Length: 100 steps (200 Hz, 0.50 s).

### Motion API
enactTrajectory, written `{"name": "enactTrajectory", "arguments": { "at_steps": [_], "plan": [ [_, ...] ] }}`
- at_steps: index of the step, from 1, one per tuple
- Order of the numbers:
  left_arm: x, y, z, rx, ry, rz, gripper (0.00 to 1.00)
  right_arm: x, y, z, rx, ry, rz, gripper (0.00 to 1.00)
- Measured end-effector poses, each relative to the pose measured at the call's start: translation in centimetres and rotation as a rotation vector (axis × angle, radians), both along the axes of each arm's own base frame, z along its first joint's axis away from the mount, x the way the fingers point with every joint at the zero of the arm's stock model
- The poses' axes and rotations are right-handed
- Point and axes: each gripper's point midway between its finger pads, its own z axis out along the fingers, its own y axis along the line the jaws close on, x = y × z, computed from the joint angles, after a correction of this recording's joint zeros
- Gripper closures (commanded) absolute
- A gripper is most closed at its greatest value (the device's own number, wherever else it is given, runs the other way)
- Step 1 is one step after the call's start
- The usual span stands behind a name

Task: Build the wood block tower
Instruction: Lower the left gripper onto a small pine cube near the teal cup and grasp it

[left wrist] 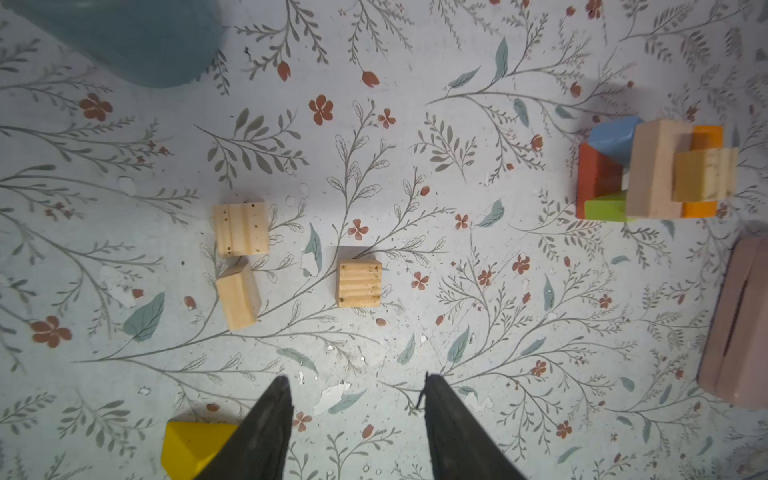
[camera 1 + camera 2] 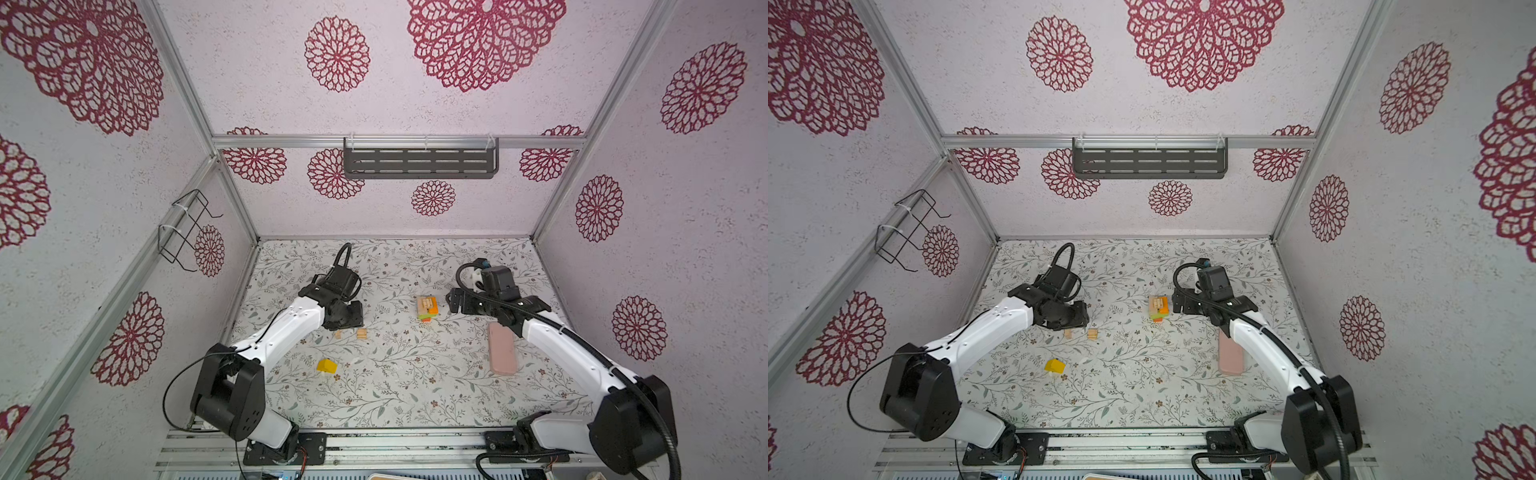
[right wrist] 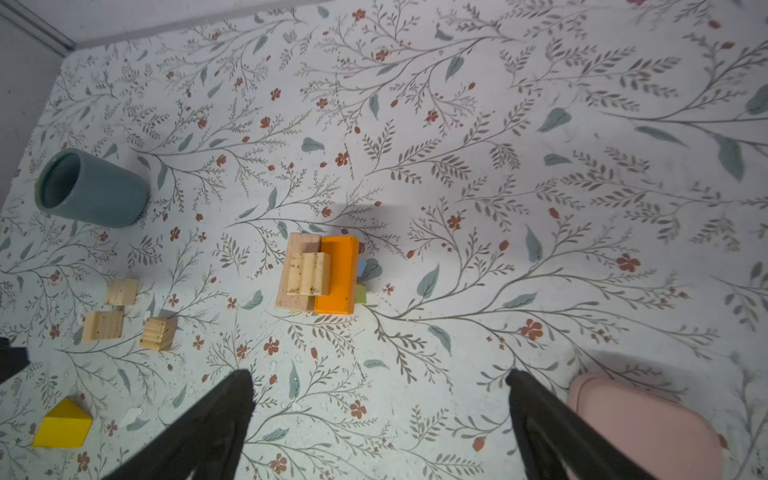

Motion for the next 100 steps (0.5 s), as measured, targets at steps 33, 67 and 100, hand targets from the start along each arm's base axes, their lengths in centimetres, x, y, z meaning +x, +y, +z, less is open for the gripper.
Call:
{"name": "enactTrajectory", "arguments": {
  "at_steps": [33, 67, 100],
  "plan": [
    [-0.1, -1.1, -1.9, 0.032, 0.049, -0.027, 0.48, -0.3, -2.2, 1.2, 0.040, -0.085, -0.051, 0.01],
    [0.6, -1.8, -3.3, 0.066, 0.076, -0.038, 0.46, -0.8, -3.3, 0.3, 0.049, -0.084, -0.073, 0.01],
    [1.1, -1.6, -4.2, 0.107, 0.086, -0.042, 0.40, -0.9, -3.8, -0.3, 0.055, -0.069, -0.080, 0.01]
  ]
}}
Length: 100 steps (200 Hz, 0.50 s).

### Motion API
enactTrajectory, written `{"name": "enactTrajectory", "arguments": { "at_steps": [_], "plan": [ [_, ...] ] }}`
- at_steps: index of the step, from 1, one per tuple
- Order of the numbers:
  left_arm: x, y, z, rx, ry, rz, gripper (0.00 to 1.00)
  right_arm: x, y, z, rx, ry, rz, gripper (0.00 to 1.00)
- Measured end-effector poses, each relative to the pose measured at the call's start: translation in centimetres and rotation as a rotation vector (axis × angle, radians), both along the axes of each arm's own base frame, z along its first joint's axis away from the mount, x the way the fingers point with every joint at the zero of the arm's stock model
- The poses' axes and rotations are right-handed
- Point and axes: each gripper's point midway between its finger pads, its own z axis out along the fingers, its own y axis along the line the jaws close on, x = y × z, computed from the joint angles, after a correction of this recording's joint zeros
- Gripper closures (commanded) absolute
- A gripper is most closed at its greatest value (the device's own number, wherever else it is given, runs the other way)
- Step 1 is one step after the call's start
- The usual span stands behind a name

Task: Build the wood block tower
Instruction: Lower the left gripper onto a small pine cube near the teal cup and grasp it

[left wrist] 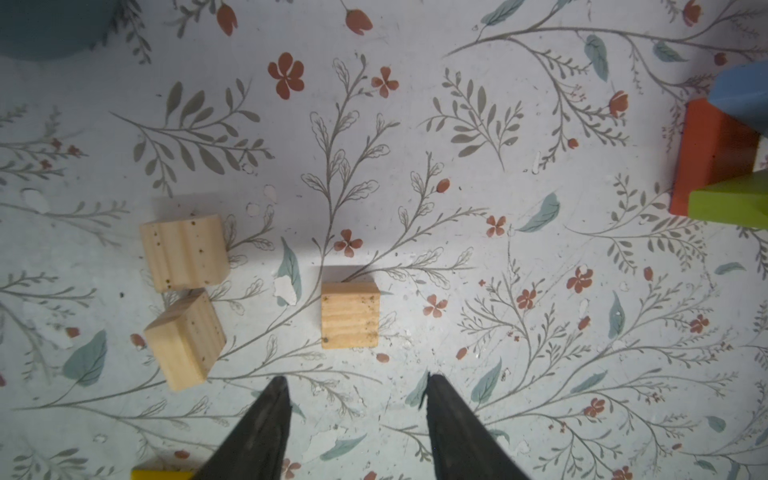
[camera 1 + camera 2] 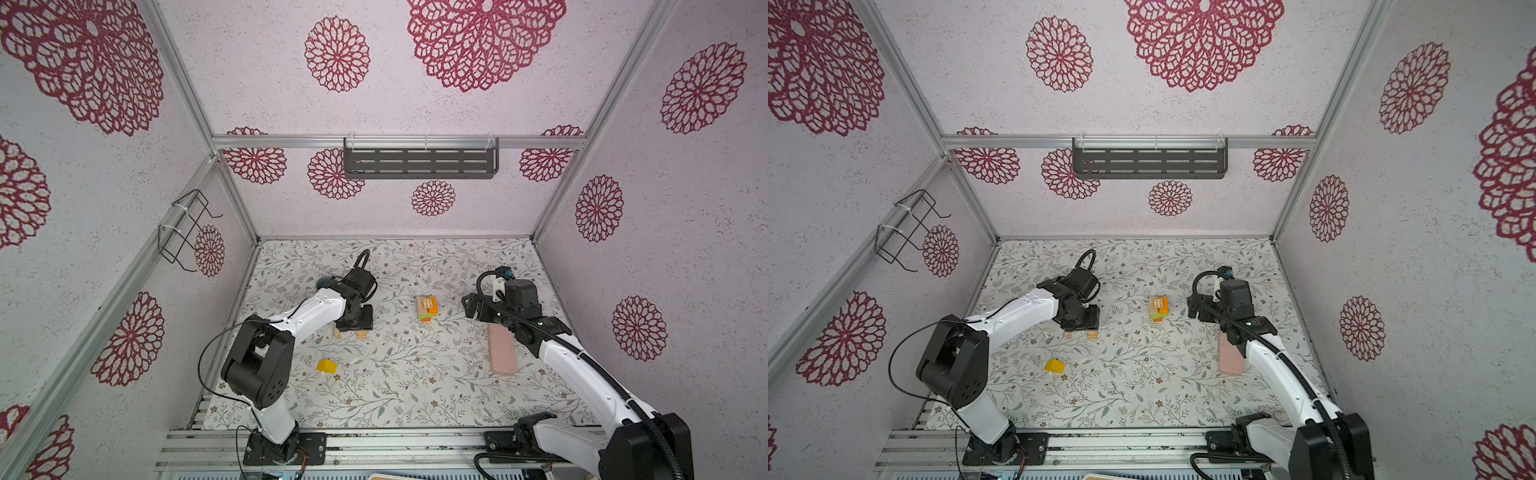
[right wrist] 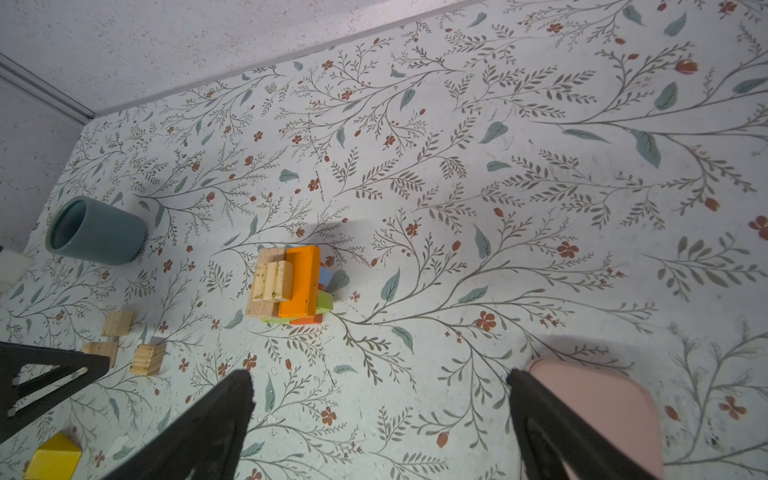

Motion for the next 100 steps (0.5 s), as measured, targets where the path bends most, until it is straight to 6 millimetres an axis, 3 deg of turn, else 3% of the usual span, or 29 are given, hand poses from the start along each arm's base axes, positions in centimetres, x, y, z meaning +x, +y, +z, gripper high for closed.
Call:
{"name": "enactTrajectory", "arguments": {
  "at_steps": [24, 100],
  "plan": [
    [0.1, 0.3, -0.7, 0.032, 0.010, -0.010, 0.36, 0.1, -0.4, 0.2, -0.002, -0.006, -0.008, 0.01],
    [-0.2, 0.7, -2.8, 0.084, 0.055, -0.016, 0.37, 0.2, -0.8, 0.3, 0.010, -0.010, -0.012, 0.01]
  ]
}}
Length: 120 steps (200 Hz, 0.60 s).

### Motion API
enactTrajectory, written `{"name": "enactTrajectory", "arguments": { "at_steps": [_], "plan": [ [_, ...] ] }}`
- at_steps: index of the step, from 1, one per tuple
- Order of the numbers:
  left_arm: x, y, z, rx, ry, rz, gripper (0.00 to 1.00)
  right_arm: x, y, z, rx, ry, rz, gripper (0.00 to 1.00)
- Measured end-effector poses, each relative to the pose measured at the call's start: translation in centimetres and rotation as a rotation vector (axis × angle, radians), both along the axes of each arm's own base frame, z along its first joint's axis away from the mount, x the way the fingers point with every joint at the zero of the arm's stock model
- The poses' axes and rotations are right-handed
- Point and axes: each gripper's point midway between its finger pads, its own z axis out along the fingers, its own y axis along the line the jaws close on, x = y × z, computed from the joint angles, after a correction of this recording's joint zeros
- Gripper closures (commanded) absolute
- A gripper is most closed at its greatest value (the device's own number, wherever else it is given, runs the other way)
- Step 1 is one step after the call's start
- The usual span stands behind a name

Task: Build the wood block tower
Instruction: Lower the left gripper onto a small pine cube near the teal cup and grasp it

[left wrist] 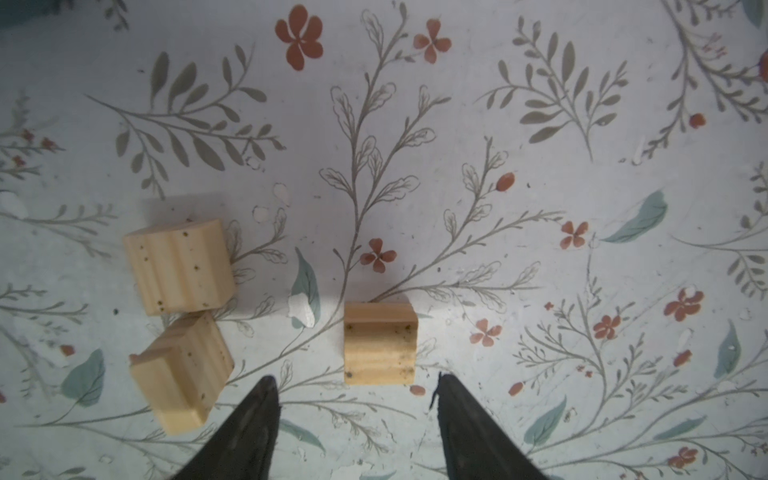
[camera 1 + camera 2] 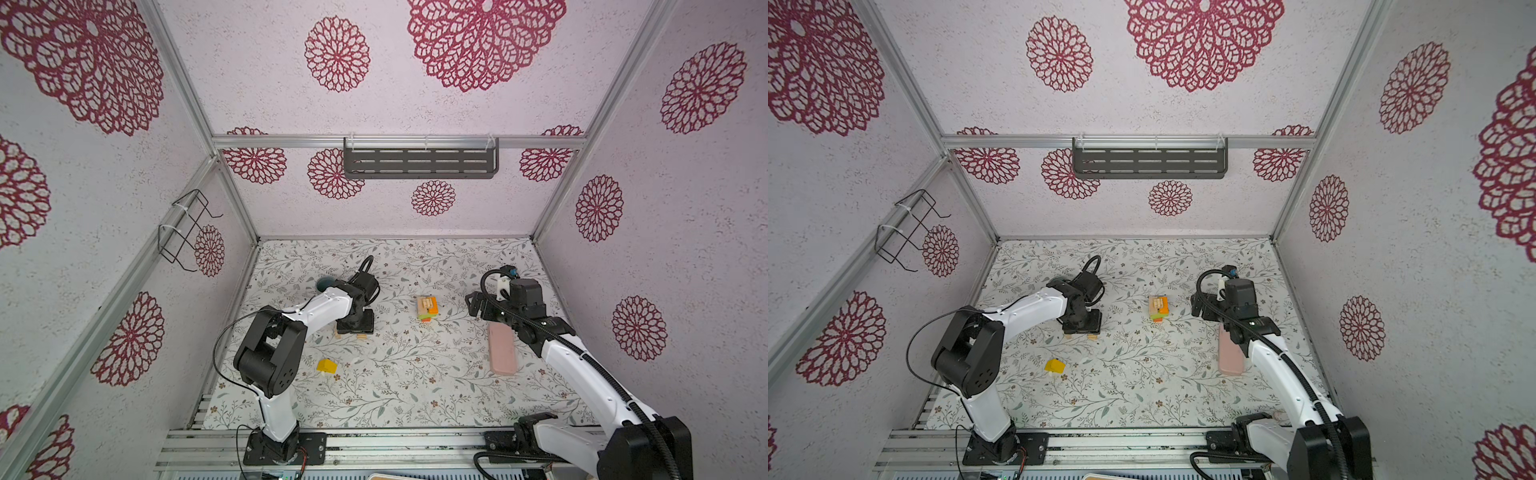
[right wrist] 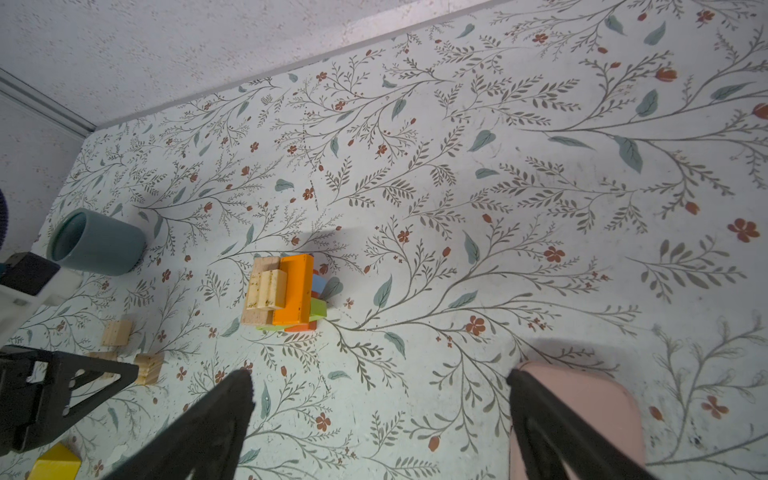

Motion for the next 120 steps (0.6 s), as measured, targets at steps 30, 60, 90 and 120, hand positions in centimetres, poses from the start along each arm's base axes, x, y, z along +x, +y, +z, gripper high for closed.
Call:
{"name": "enactTrajectory", "arguments": {
  "at_steps": [30, 60, 90, 120],
  "plan": [
    [-0.1, -0.1, -0.5, 0.006, 0.010, -0.004, 0.37, 0.0, -0.1, 0.0, 0.002, 0.000, 0.000, 0.01],
    [-0.1, -0.4, -0.7, 0.006, 0.009, -0.007, 0.40, 0.0, -0.1, 0.0, 0.003, 0.001, -0.002, 0.01],
    [-0.1, -0.5, -1.2, 0.011, 0.013, -0.008, 0.44, 0.0, -0.1, 0.0, 0.005, 0.001, -0.002, 0.01],
    [-0.2, -0.6, -1.7, 0.016, 0.024, -0.006, 0.49, 0.0, -0.1, 0.0, 0.007, 0.002, 0.000, 0.01]
  ]
}}
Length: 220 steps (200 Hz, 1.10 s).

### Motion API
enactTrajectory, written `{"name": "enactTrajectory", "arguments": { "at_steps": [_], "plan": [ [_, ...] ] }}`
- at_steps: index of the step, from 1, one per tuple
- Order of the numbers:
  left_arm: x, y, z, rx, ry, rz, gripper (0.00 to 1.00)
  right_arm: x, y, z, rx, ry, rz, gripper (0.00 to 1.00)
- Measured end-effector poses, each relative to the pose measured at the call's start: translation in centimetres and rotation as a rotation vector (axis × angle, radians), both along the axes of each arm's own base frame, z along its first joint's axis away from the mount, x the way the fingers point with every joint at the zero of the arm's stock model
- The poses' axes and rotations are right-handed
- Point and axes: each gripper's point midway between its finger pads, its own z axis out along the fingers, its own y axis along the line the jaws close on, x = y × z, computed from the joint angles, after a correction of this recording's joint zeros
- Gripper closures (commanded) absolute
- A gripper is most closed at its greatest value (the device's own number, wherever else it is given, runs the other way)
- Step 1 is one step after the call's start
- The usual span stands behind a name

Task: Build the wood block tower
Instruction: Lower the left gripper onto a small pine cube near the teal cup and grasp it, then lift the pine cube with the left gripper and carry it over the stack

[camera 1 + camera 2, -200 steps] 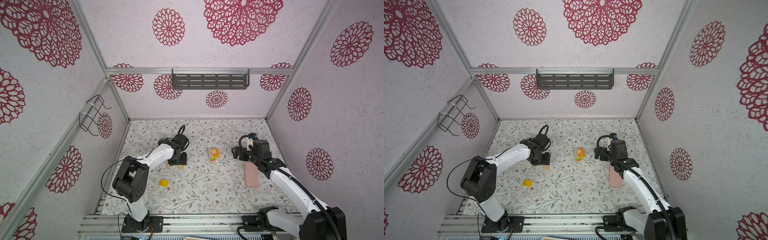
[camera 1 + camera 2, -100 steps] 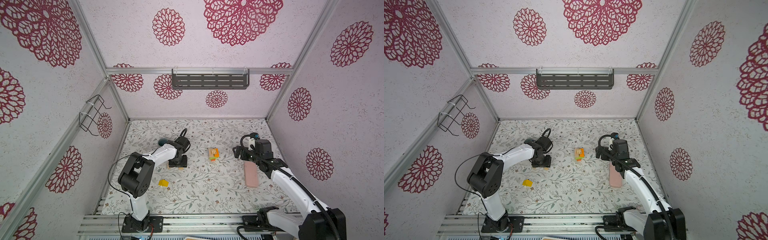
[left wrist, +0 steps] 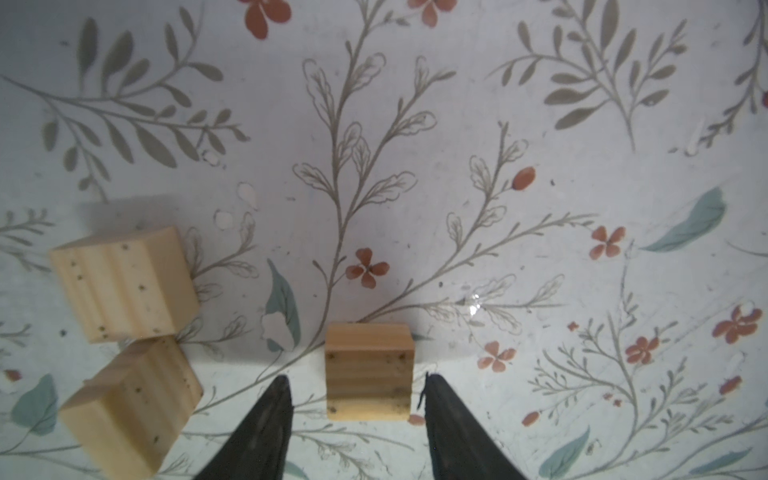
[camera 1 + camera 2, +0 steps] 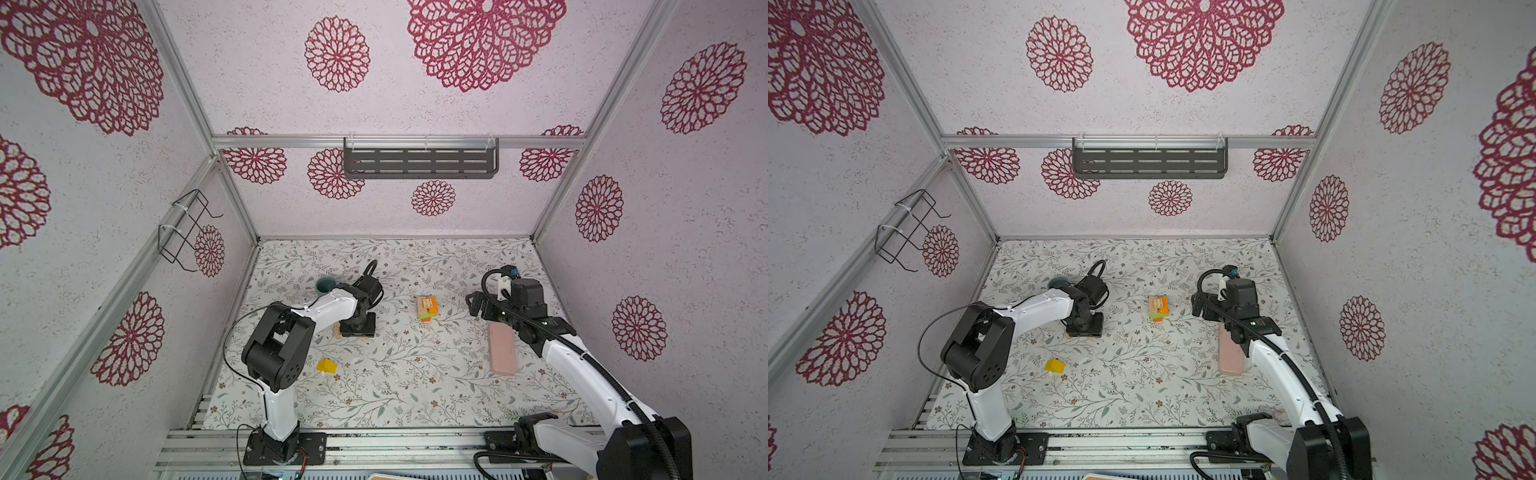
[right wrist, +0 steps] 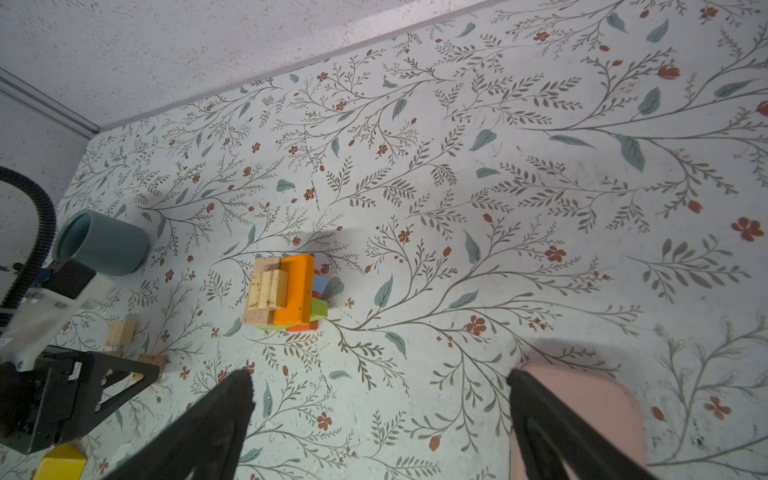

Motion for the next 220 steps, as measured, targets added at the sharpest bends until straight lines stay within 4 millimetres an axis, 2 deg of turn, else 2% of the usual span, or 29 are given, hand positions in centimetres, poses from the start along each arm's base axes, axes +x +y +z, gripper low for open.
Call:
{"name": "enactTrajectory", "arguments": {
  "at_steps": [35, 58, 126, 149, 220],
  "plan": [
    [0.1, -0.1, -0.3, 0.000, 0.004, 0.004, 0.63, -0.1, 0.0, -0.1, 0.001, 0.002, 0.001, 0.01],
    [0.3, -0.4, -0.1, -0.006, -0.001, 0.004, 0.69, -0.2, 0.0, 0.0, 0.001, -0.002, 0.001, 0.01],
    [0.7, -0.8, 0.8, -0.009, -0.005, 0.000, 0.70, -0.2, -0.1, 0.3, 0.004, -0.012, -0.003, 0.01],
    [1.5, -1.3, 2.1, -0.021, -0.020, -0.007, 0.70, -0.3, -0.2, 0.3, 0.004, -0.011, -0.004, 0.01],
    [4.8, -4.1, 8.4, -0.094, -0.123, -0.032, 0.70, -1.3, -0.9, -1.5, 0.011, 0.031, -0.032, 0.01]
  ]
}}
